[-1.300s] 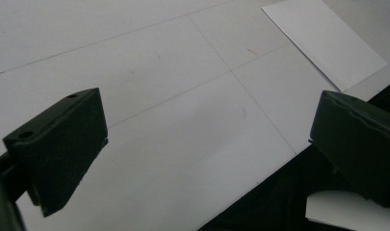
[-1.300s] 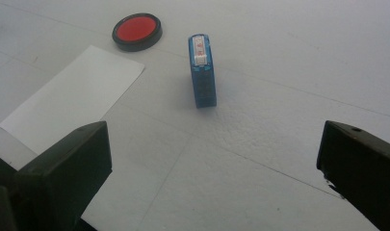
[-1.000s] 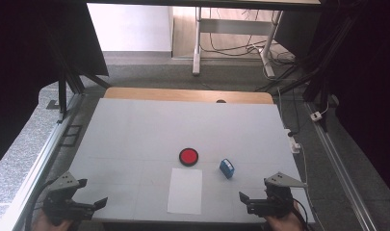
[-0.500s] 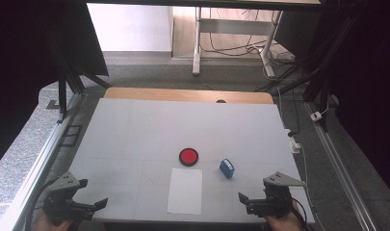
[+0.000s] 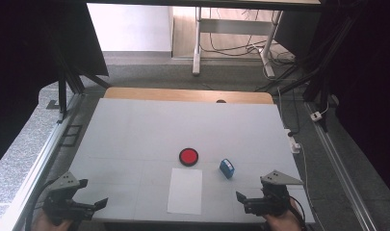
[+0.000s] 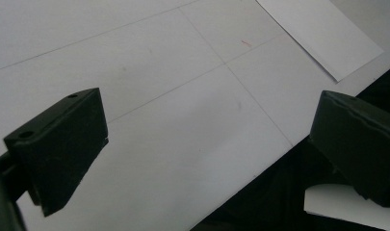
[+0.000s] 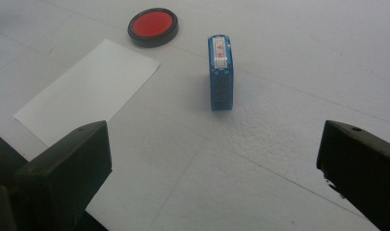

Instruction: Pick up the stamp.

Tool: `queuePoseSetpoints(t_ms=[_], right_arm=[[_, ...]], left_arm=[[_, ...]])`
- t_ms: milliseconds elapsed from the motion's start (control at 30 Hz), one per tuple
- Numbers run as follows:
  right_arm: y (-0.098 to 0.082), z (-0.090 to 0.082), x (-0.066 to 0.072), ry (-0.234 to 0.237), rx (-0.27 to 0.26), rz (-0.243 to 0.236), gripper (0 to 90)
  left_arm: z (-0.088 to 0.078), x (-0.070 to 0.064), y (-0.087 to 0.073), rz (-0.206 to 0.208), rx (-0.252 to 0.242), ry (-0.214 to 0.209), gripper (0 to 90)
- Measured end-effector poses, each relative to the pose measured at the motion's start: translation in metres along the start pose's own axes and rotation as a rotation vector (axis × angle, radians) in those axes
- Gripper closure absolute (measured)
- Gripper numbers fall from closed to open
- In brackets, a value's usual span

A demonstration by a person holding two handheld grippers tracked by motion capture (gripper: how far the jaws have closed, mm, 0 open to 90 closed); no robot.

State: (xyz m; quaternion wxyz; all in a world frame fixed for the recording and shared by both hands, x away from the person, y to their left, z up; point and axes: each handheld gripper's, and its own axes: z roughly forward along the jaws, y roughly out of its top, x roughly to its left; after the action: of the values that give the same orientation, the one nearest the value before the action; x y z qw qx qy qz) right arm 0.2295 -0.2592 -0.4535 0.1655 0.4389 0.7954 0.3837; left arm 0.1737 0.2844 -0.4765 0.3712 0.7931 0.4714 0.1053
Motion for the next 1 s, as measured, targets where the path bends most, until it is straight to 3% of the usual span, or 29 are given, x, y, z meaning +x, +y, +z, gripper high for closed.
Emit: queuePoseSetpoints(t_ms=[367,1000], right_arm=[[0.006,0.005,-0.002,0.024,0.001,-0.037,0.0],[0.02,0.03,-0.002,0.067,0.031,-0.037,0.0]], left_arm=[[0.0,0.0,0.0,-0.006,0.0,-0.001,0.0],[0.0,0.0,0.0,-0.005,0.003,0.008,0.0]])
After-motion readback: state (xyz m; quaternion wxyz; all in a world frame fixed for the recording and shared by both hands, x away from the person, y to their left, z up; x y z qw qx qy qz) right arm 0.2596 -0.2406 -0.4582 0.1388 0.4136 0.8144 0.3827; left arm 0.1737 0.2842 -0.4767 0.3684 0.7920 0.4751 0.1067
